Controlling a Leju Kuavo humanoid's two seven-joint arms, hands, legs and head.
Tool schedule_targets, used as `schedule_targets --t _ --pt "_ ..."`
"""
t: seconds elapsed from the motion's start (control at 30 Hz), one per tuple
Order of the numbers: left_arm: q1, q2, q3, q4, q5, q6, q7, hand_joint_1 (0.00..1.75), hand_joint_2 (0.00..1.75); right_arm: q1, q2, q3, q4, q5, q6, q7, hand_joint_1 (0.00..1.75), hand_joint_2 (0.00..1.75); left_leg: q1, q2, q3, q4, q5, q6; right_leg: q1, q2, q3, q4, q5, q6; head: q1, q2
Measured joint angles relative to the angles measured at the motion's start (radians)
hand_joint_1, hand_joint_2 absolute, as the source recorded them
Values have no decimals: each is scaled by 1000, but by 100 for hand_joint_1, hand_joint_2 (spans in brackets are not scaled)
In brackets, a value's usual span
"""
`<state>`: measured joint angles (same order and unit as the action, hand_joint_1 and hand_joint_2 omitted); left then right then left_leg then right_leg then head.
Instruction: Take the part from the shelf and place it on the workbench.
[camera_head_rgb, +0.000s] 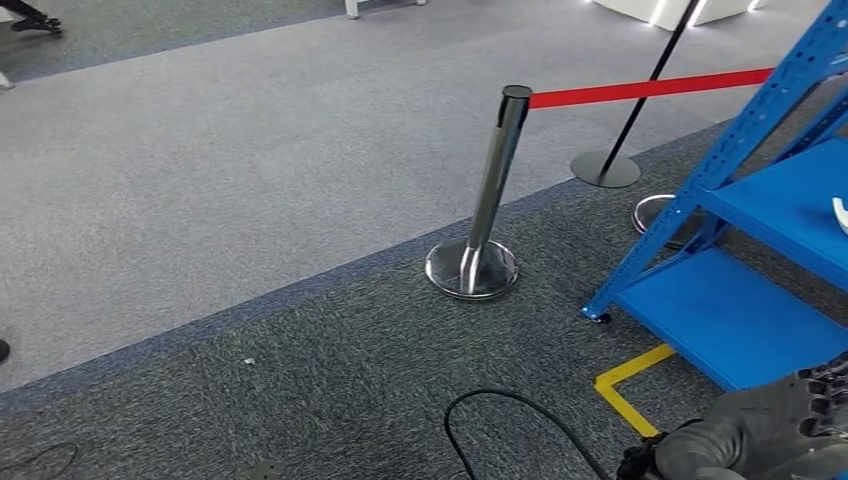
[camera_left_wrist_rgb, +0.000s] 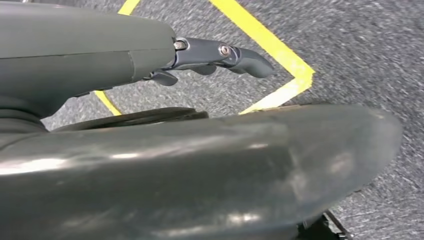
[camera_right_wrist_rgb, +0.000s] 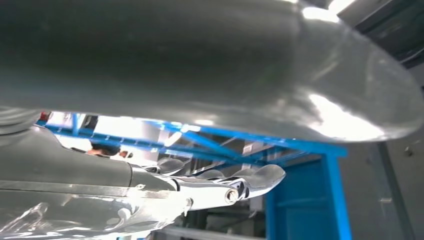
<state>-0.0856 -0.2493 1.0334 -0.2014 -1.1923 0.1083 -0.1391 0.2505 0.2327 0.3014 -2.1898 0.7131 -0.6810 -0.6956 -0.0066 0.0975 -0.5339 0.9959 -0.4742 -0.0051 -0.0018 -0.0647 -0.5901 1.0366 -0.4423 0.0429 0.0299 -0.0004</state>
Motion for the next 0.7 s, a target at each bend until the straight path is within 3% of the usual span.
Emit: schedule_targets --t 0.07,0.13,0.2,0.27,0.33,0.4,0.47,0.53,0.57,0.63,0.7 --pt "-1 0 0 0 0 0 -1 0 0 0 0 0 -2 -1 0 0 0 0 0 17 4 -2 -2 -10 2 21 -3 -4 1 -12 -2 0" --pt "-4 -1 0 0 0 0 -2 0 0 1 0 0 -5 -1 0 0 0 0 4 -6 1 13 -18 -22 -1 44 -5 -8 5 -22 -3 0" --pt "-4 -1 0 0 1 0 -2 0 0 1 1 0 -7 -2 0 0 0 0 7 -62 -39 104 -73 -32 -7 65 -5 -10 9 -30 -6 0" --pt "-1 0 0 0 1 0 -2 0 0 1 1 0 -7 -2 0 0 0 0 7 -87 -109 244 -133 -35 -8 91 -6 -10 10 -34 -7 0" --pt "0 0 0 0 2 0 -2 0 0 1 1 0 -7 -2 0 0 0 0 8 -90 -143 296 -129 -34 -8 119 -7 -10 11 -33 -7 0" --pt "-1 1 0 0 2 0 -2 0 0 1 1 0 -7 -2 0 0 0 0 9 -95 -121 238 -76 -32 -10 142 -6 -10 12 -31 -7 0" --pt "-2 0 0 0 2 0 -2 0 0 1 1 0 -7 -2 0 0 0 0 14 -136 -67 117 -16 -33 -10 165 -7 -8 14 -25 -8 0" --pt "-2 0 0 0 2 0 -2 0 0 1 1 0 -7 -3 0 0 0 0 20 -176 -27 24 12 -30 -10 190 -14 -5 16 -14 -9 0" --pt "-2 0 0 0 2 0 -2 0 0 1 1 0 -7 -3 0 0 0 0 19 -180 -21 8 11 -25 -10 201 -18 -6 18 -8 -11 0" --pt "-3 -1 1 0 2 0 -3 0 0 2 1 0 -8 -3 0 0 0 0 18 -159 -19 3 12 -12 -14 214 -26 -11 22 4 -12 0" --pt "-4 -1 1 0 2 0 -4 0 0 2 1 0 -8 -3 0 0 0 0 18 -134 -17 -1 16 2 -12 171 -45 21 0 10 -8 0"
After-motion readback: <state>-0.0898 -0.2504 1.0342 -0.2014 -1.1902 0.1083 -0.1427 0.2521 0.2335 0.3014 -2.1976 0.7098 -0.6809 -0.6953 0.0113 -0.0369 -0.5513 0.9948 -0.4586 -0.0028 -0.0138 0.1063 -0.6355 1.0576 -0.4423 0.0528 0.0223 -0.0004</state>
